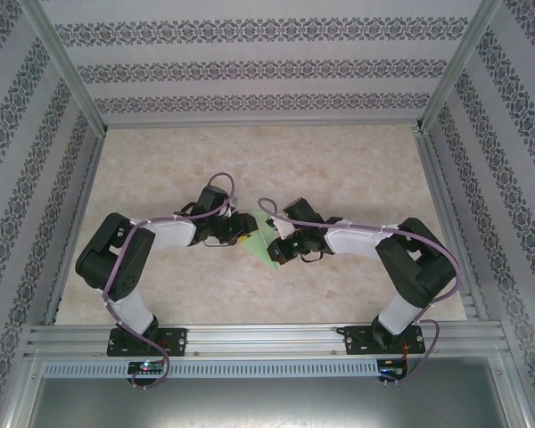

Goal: Fold a paper plane with a square sheet of paper (fold left side to right side)
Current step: Fourth fold the wing at the center of the table.

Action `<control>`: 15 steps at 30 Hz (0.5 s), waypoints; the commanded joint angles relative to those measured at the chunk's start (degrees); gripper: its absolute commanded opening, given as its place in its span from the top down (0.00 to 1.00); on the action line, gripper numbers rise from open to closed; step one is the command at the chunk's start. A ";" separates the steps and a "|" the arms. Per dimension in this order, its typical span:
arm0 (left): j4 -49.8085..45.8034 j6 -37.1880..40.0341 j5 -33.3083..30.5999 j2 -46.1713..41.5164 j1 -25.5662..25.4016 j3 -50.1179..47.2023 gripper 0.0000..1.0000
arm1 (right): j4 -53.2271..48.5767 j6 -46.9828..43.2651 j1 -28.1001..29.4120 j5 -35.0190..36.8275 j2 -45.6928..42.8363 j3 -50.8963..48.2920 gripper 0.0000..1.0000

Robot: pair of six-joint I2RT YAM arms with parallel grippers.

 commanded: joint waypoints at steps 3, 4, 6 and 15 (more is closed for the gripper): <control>2.63 0.15 0.99 2.32 -1.22 2.54 0.56 | 2.14 1.89 -1.39 -3.94 1.90 0.34 0.97; 2.62 0.14 0.95 2.62 -1.28 2.80 0.56 | 2.22 2.01 -1.54 -4.12 2.06 0.38 0.97; 2.50 0.14 1.10 3.19 -1.46 3.14 0.56 | 2.43 2.32 -1.87 -4.48 2.32 0.22 0.97; 0.28 0.59 -0.09 5.10 -1.94 4.32 0.55 | 3.72 3.44 -3.17 -6.36 3.09 -0.24 0.94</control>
